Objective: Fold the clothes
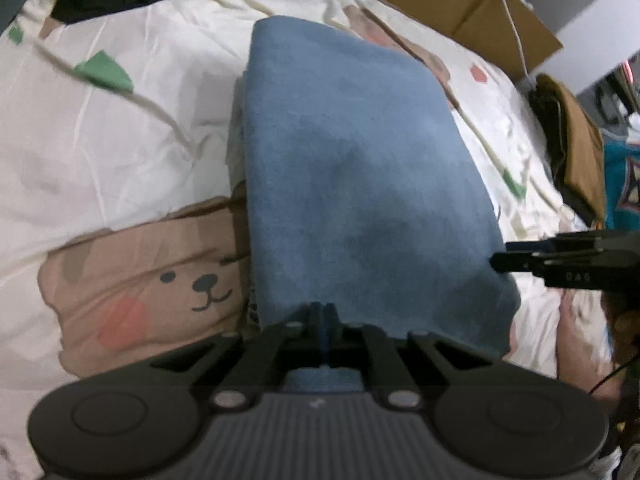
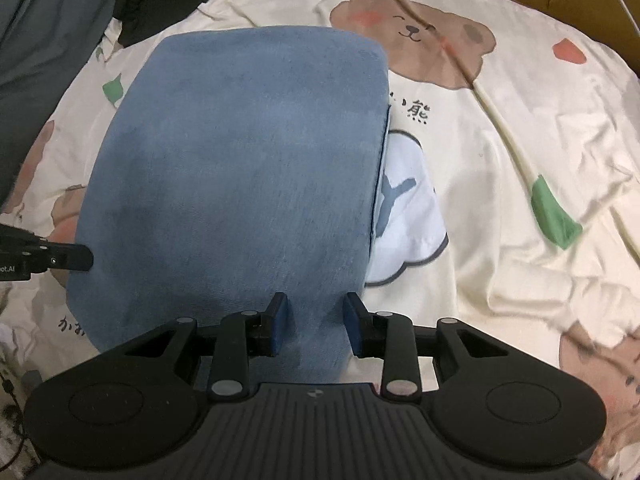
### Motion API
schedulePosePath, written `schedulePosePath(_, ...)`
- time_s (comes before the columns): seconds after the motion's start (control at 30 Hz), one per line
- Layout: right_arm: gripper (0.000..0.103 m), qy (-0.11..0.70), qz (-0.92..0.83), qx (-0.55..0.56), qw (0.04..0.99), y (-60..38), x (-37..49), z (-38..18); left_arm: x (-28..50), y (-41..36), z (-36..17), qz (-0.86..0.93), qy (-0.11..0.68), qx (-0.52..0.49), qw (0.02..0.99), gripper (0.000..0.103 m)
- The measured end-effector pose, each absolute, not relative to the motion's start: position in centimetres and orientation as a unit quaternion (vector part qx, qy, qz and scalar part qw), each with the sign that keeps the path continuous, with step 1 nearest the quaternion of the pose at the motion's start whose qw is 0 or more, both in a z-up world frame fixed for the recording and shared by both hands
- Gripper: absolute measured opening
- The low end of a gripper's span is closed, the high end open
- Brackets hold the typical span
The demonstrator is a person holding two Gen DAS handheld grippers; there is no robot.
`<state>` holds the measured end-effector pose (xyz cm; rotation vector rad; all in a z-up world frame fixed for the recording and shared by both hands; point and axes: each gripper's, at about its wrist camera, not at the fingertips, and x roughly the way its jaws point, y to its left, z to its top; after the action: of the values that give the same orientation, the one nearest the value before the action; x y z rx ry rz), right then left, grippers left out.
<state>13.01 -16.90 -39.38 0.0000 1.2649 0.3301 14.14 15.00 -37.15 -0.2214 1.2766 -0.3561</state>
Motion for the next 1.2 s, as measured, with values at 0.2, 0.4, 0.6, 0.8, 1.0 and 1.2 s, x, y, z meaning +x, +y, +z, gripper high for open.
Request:
schedulePosePath(0.2,0.034,0.589,0.158,0.037,0.791,-19.0,13.7,-38.0,14.3,16.7,-35.4,-0.15,0.584,-0.148,0.784,0.009)
schedulePosePath(0.4,0.036,0.578,0.157,0.062,0.798,-21.0,16.0,-38.0,15.7,17.7,-35.1,-0.117,0.566,-0.153,0.802,0.041)
schedulePosePath(0.6,0.044,0.572,0.16,0.091,0.799,-21.3,19.0,-39.9,17.5,18.2,-36.6,-0.114,0.557,-0.186,0.802,0.042)
schedulePosePath(0.8,0.045,0.581,0.178,0.133,0.783,-21.3,20.9,-42.1,18.6,18.4,-38.2,-0.12,0.558,-0.209,0.794,0.046)
schedulePosePath(1.0,0.054,0.576,0.196,0.179,0.773,-21.3,21.7,-43.4,19.2,17.8,-39.0,-0.133,0.551,-0.236,0.789,0.049)
schedulePosePath(1.2,0.055,0.565,0.211,0.209,0.77,-21.4,21.7,-42.7,19.6,18.2,-40.1,-0.131,0.552,-0.249,0.785,0.06)
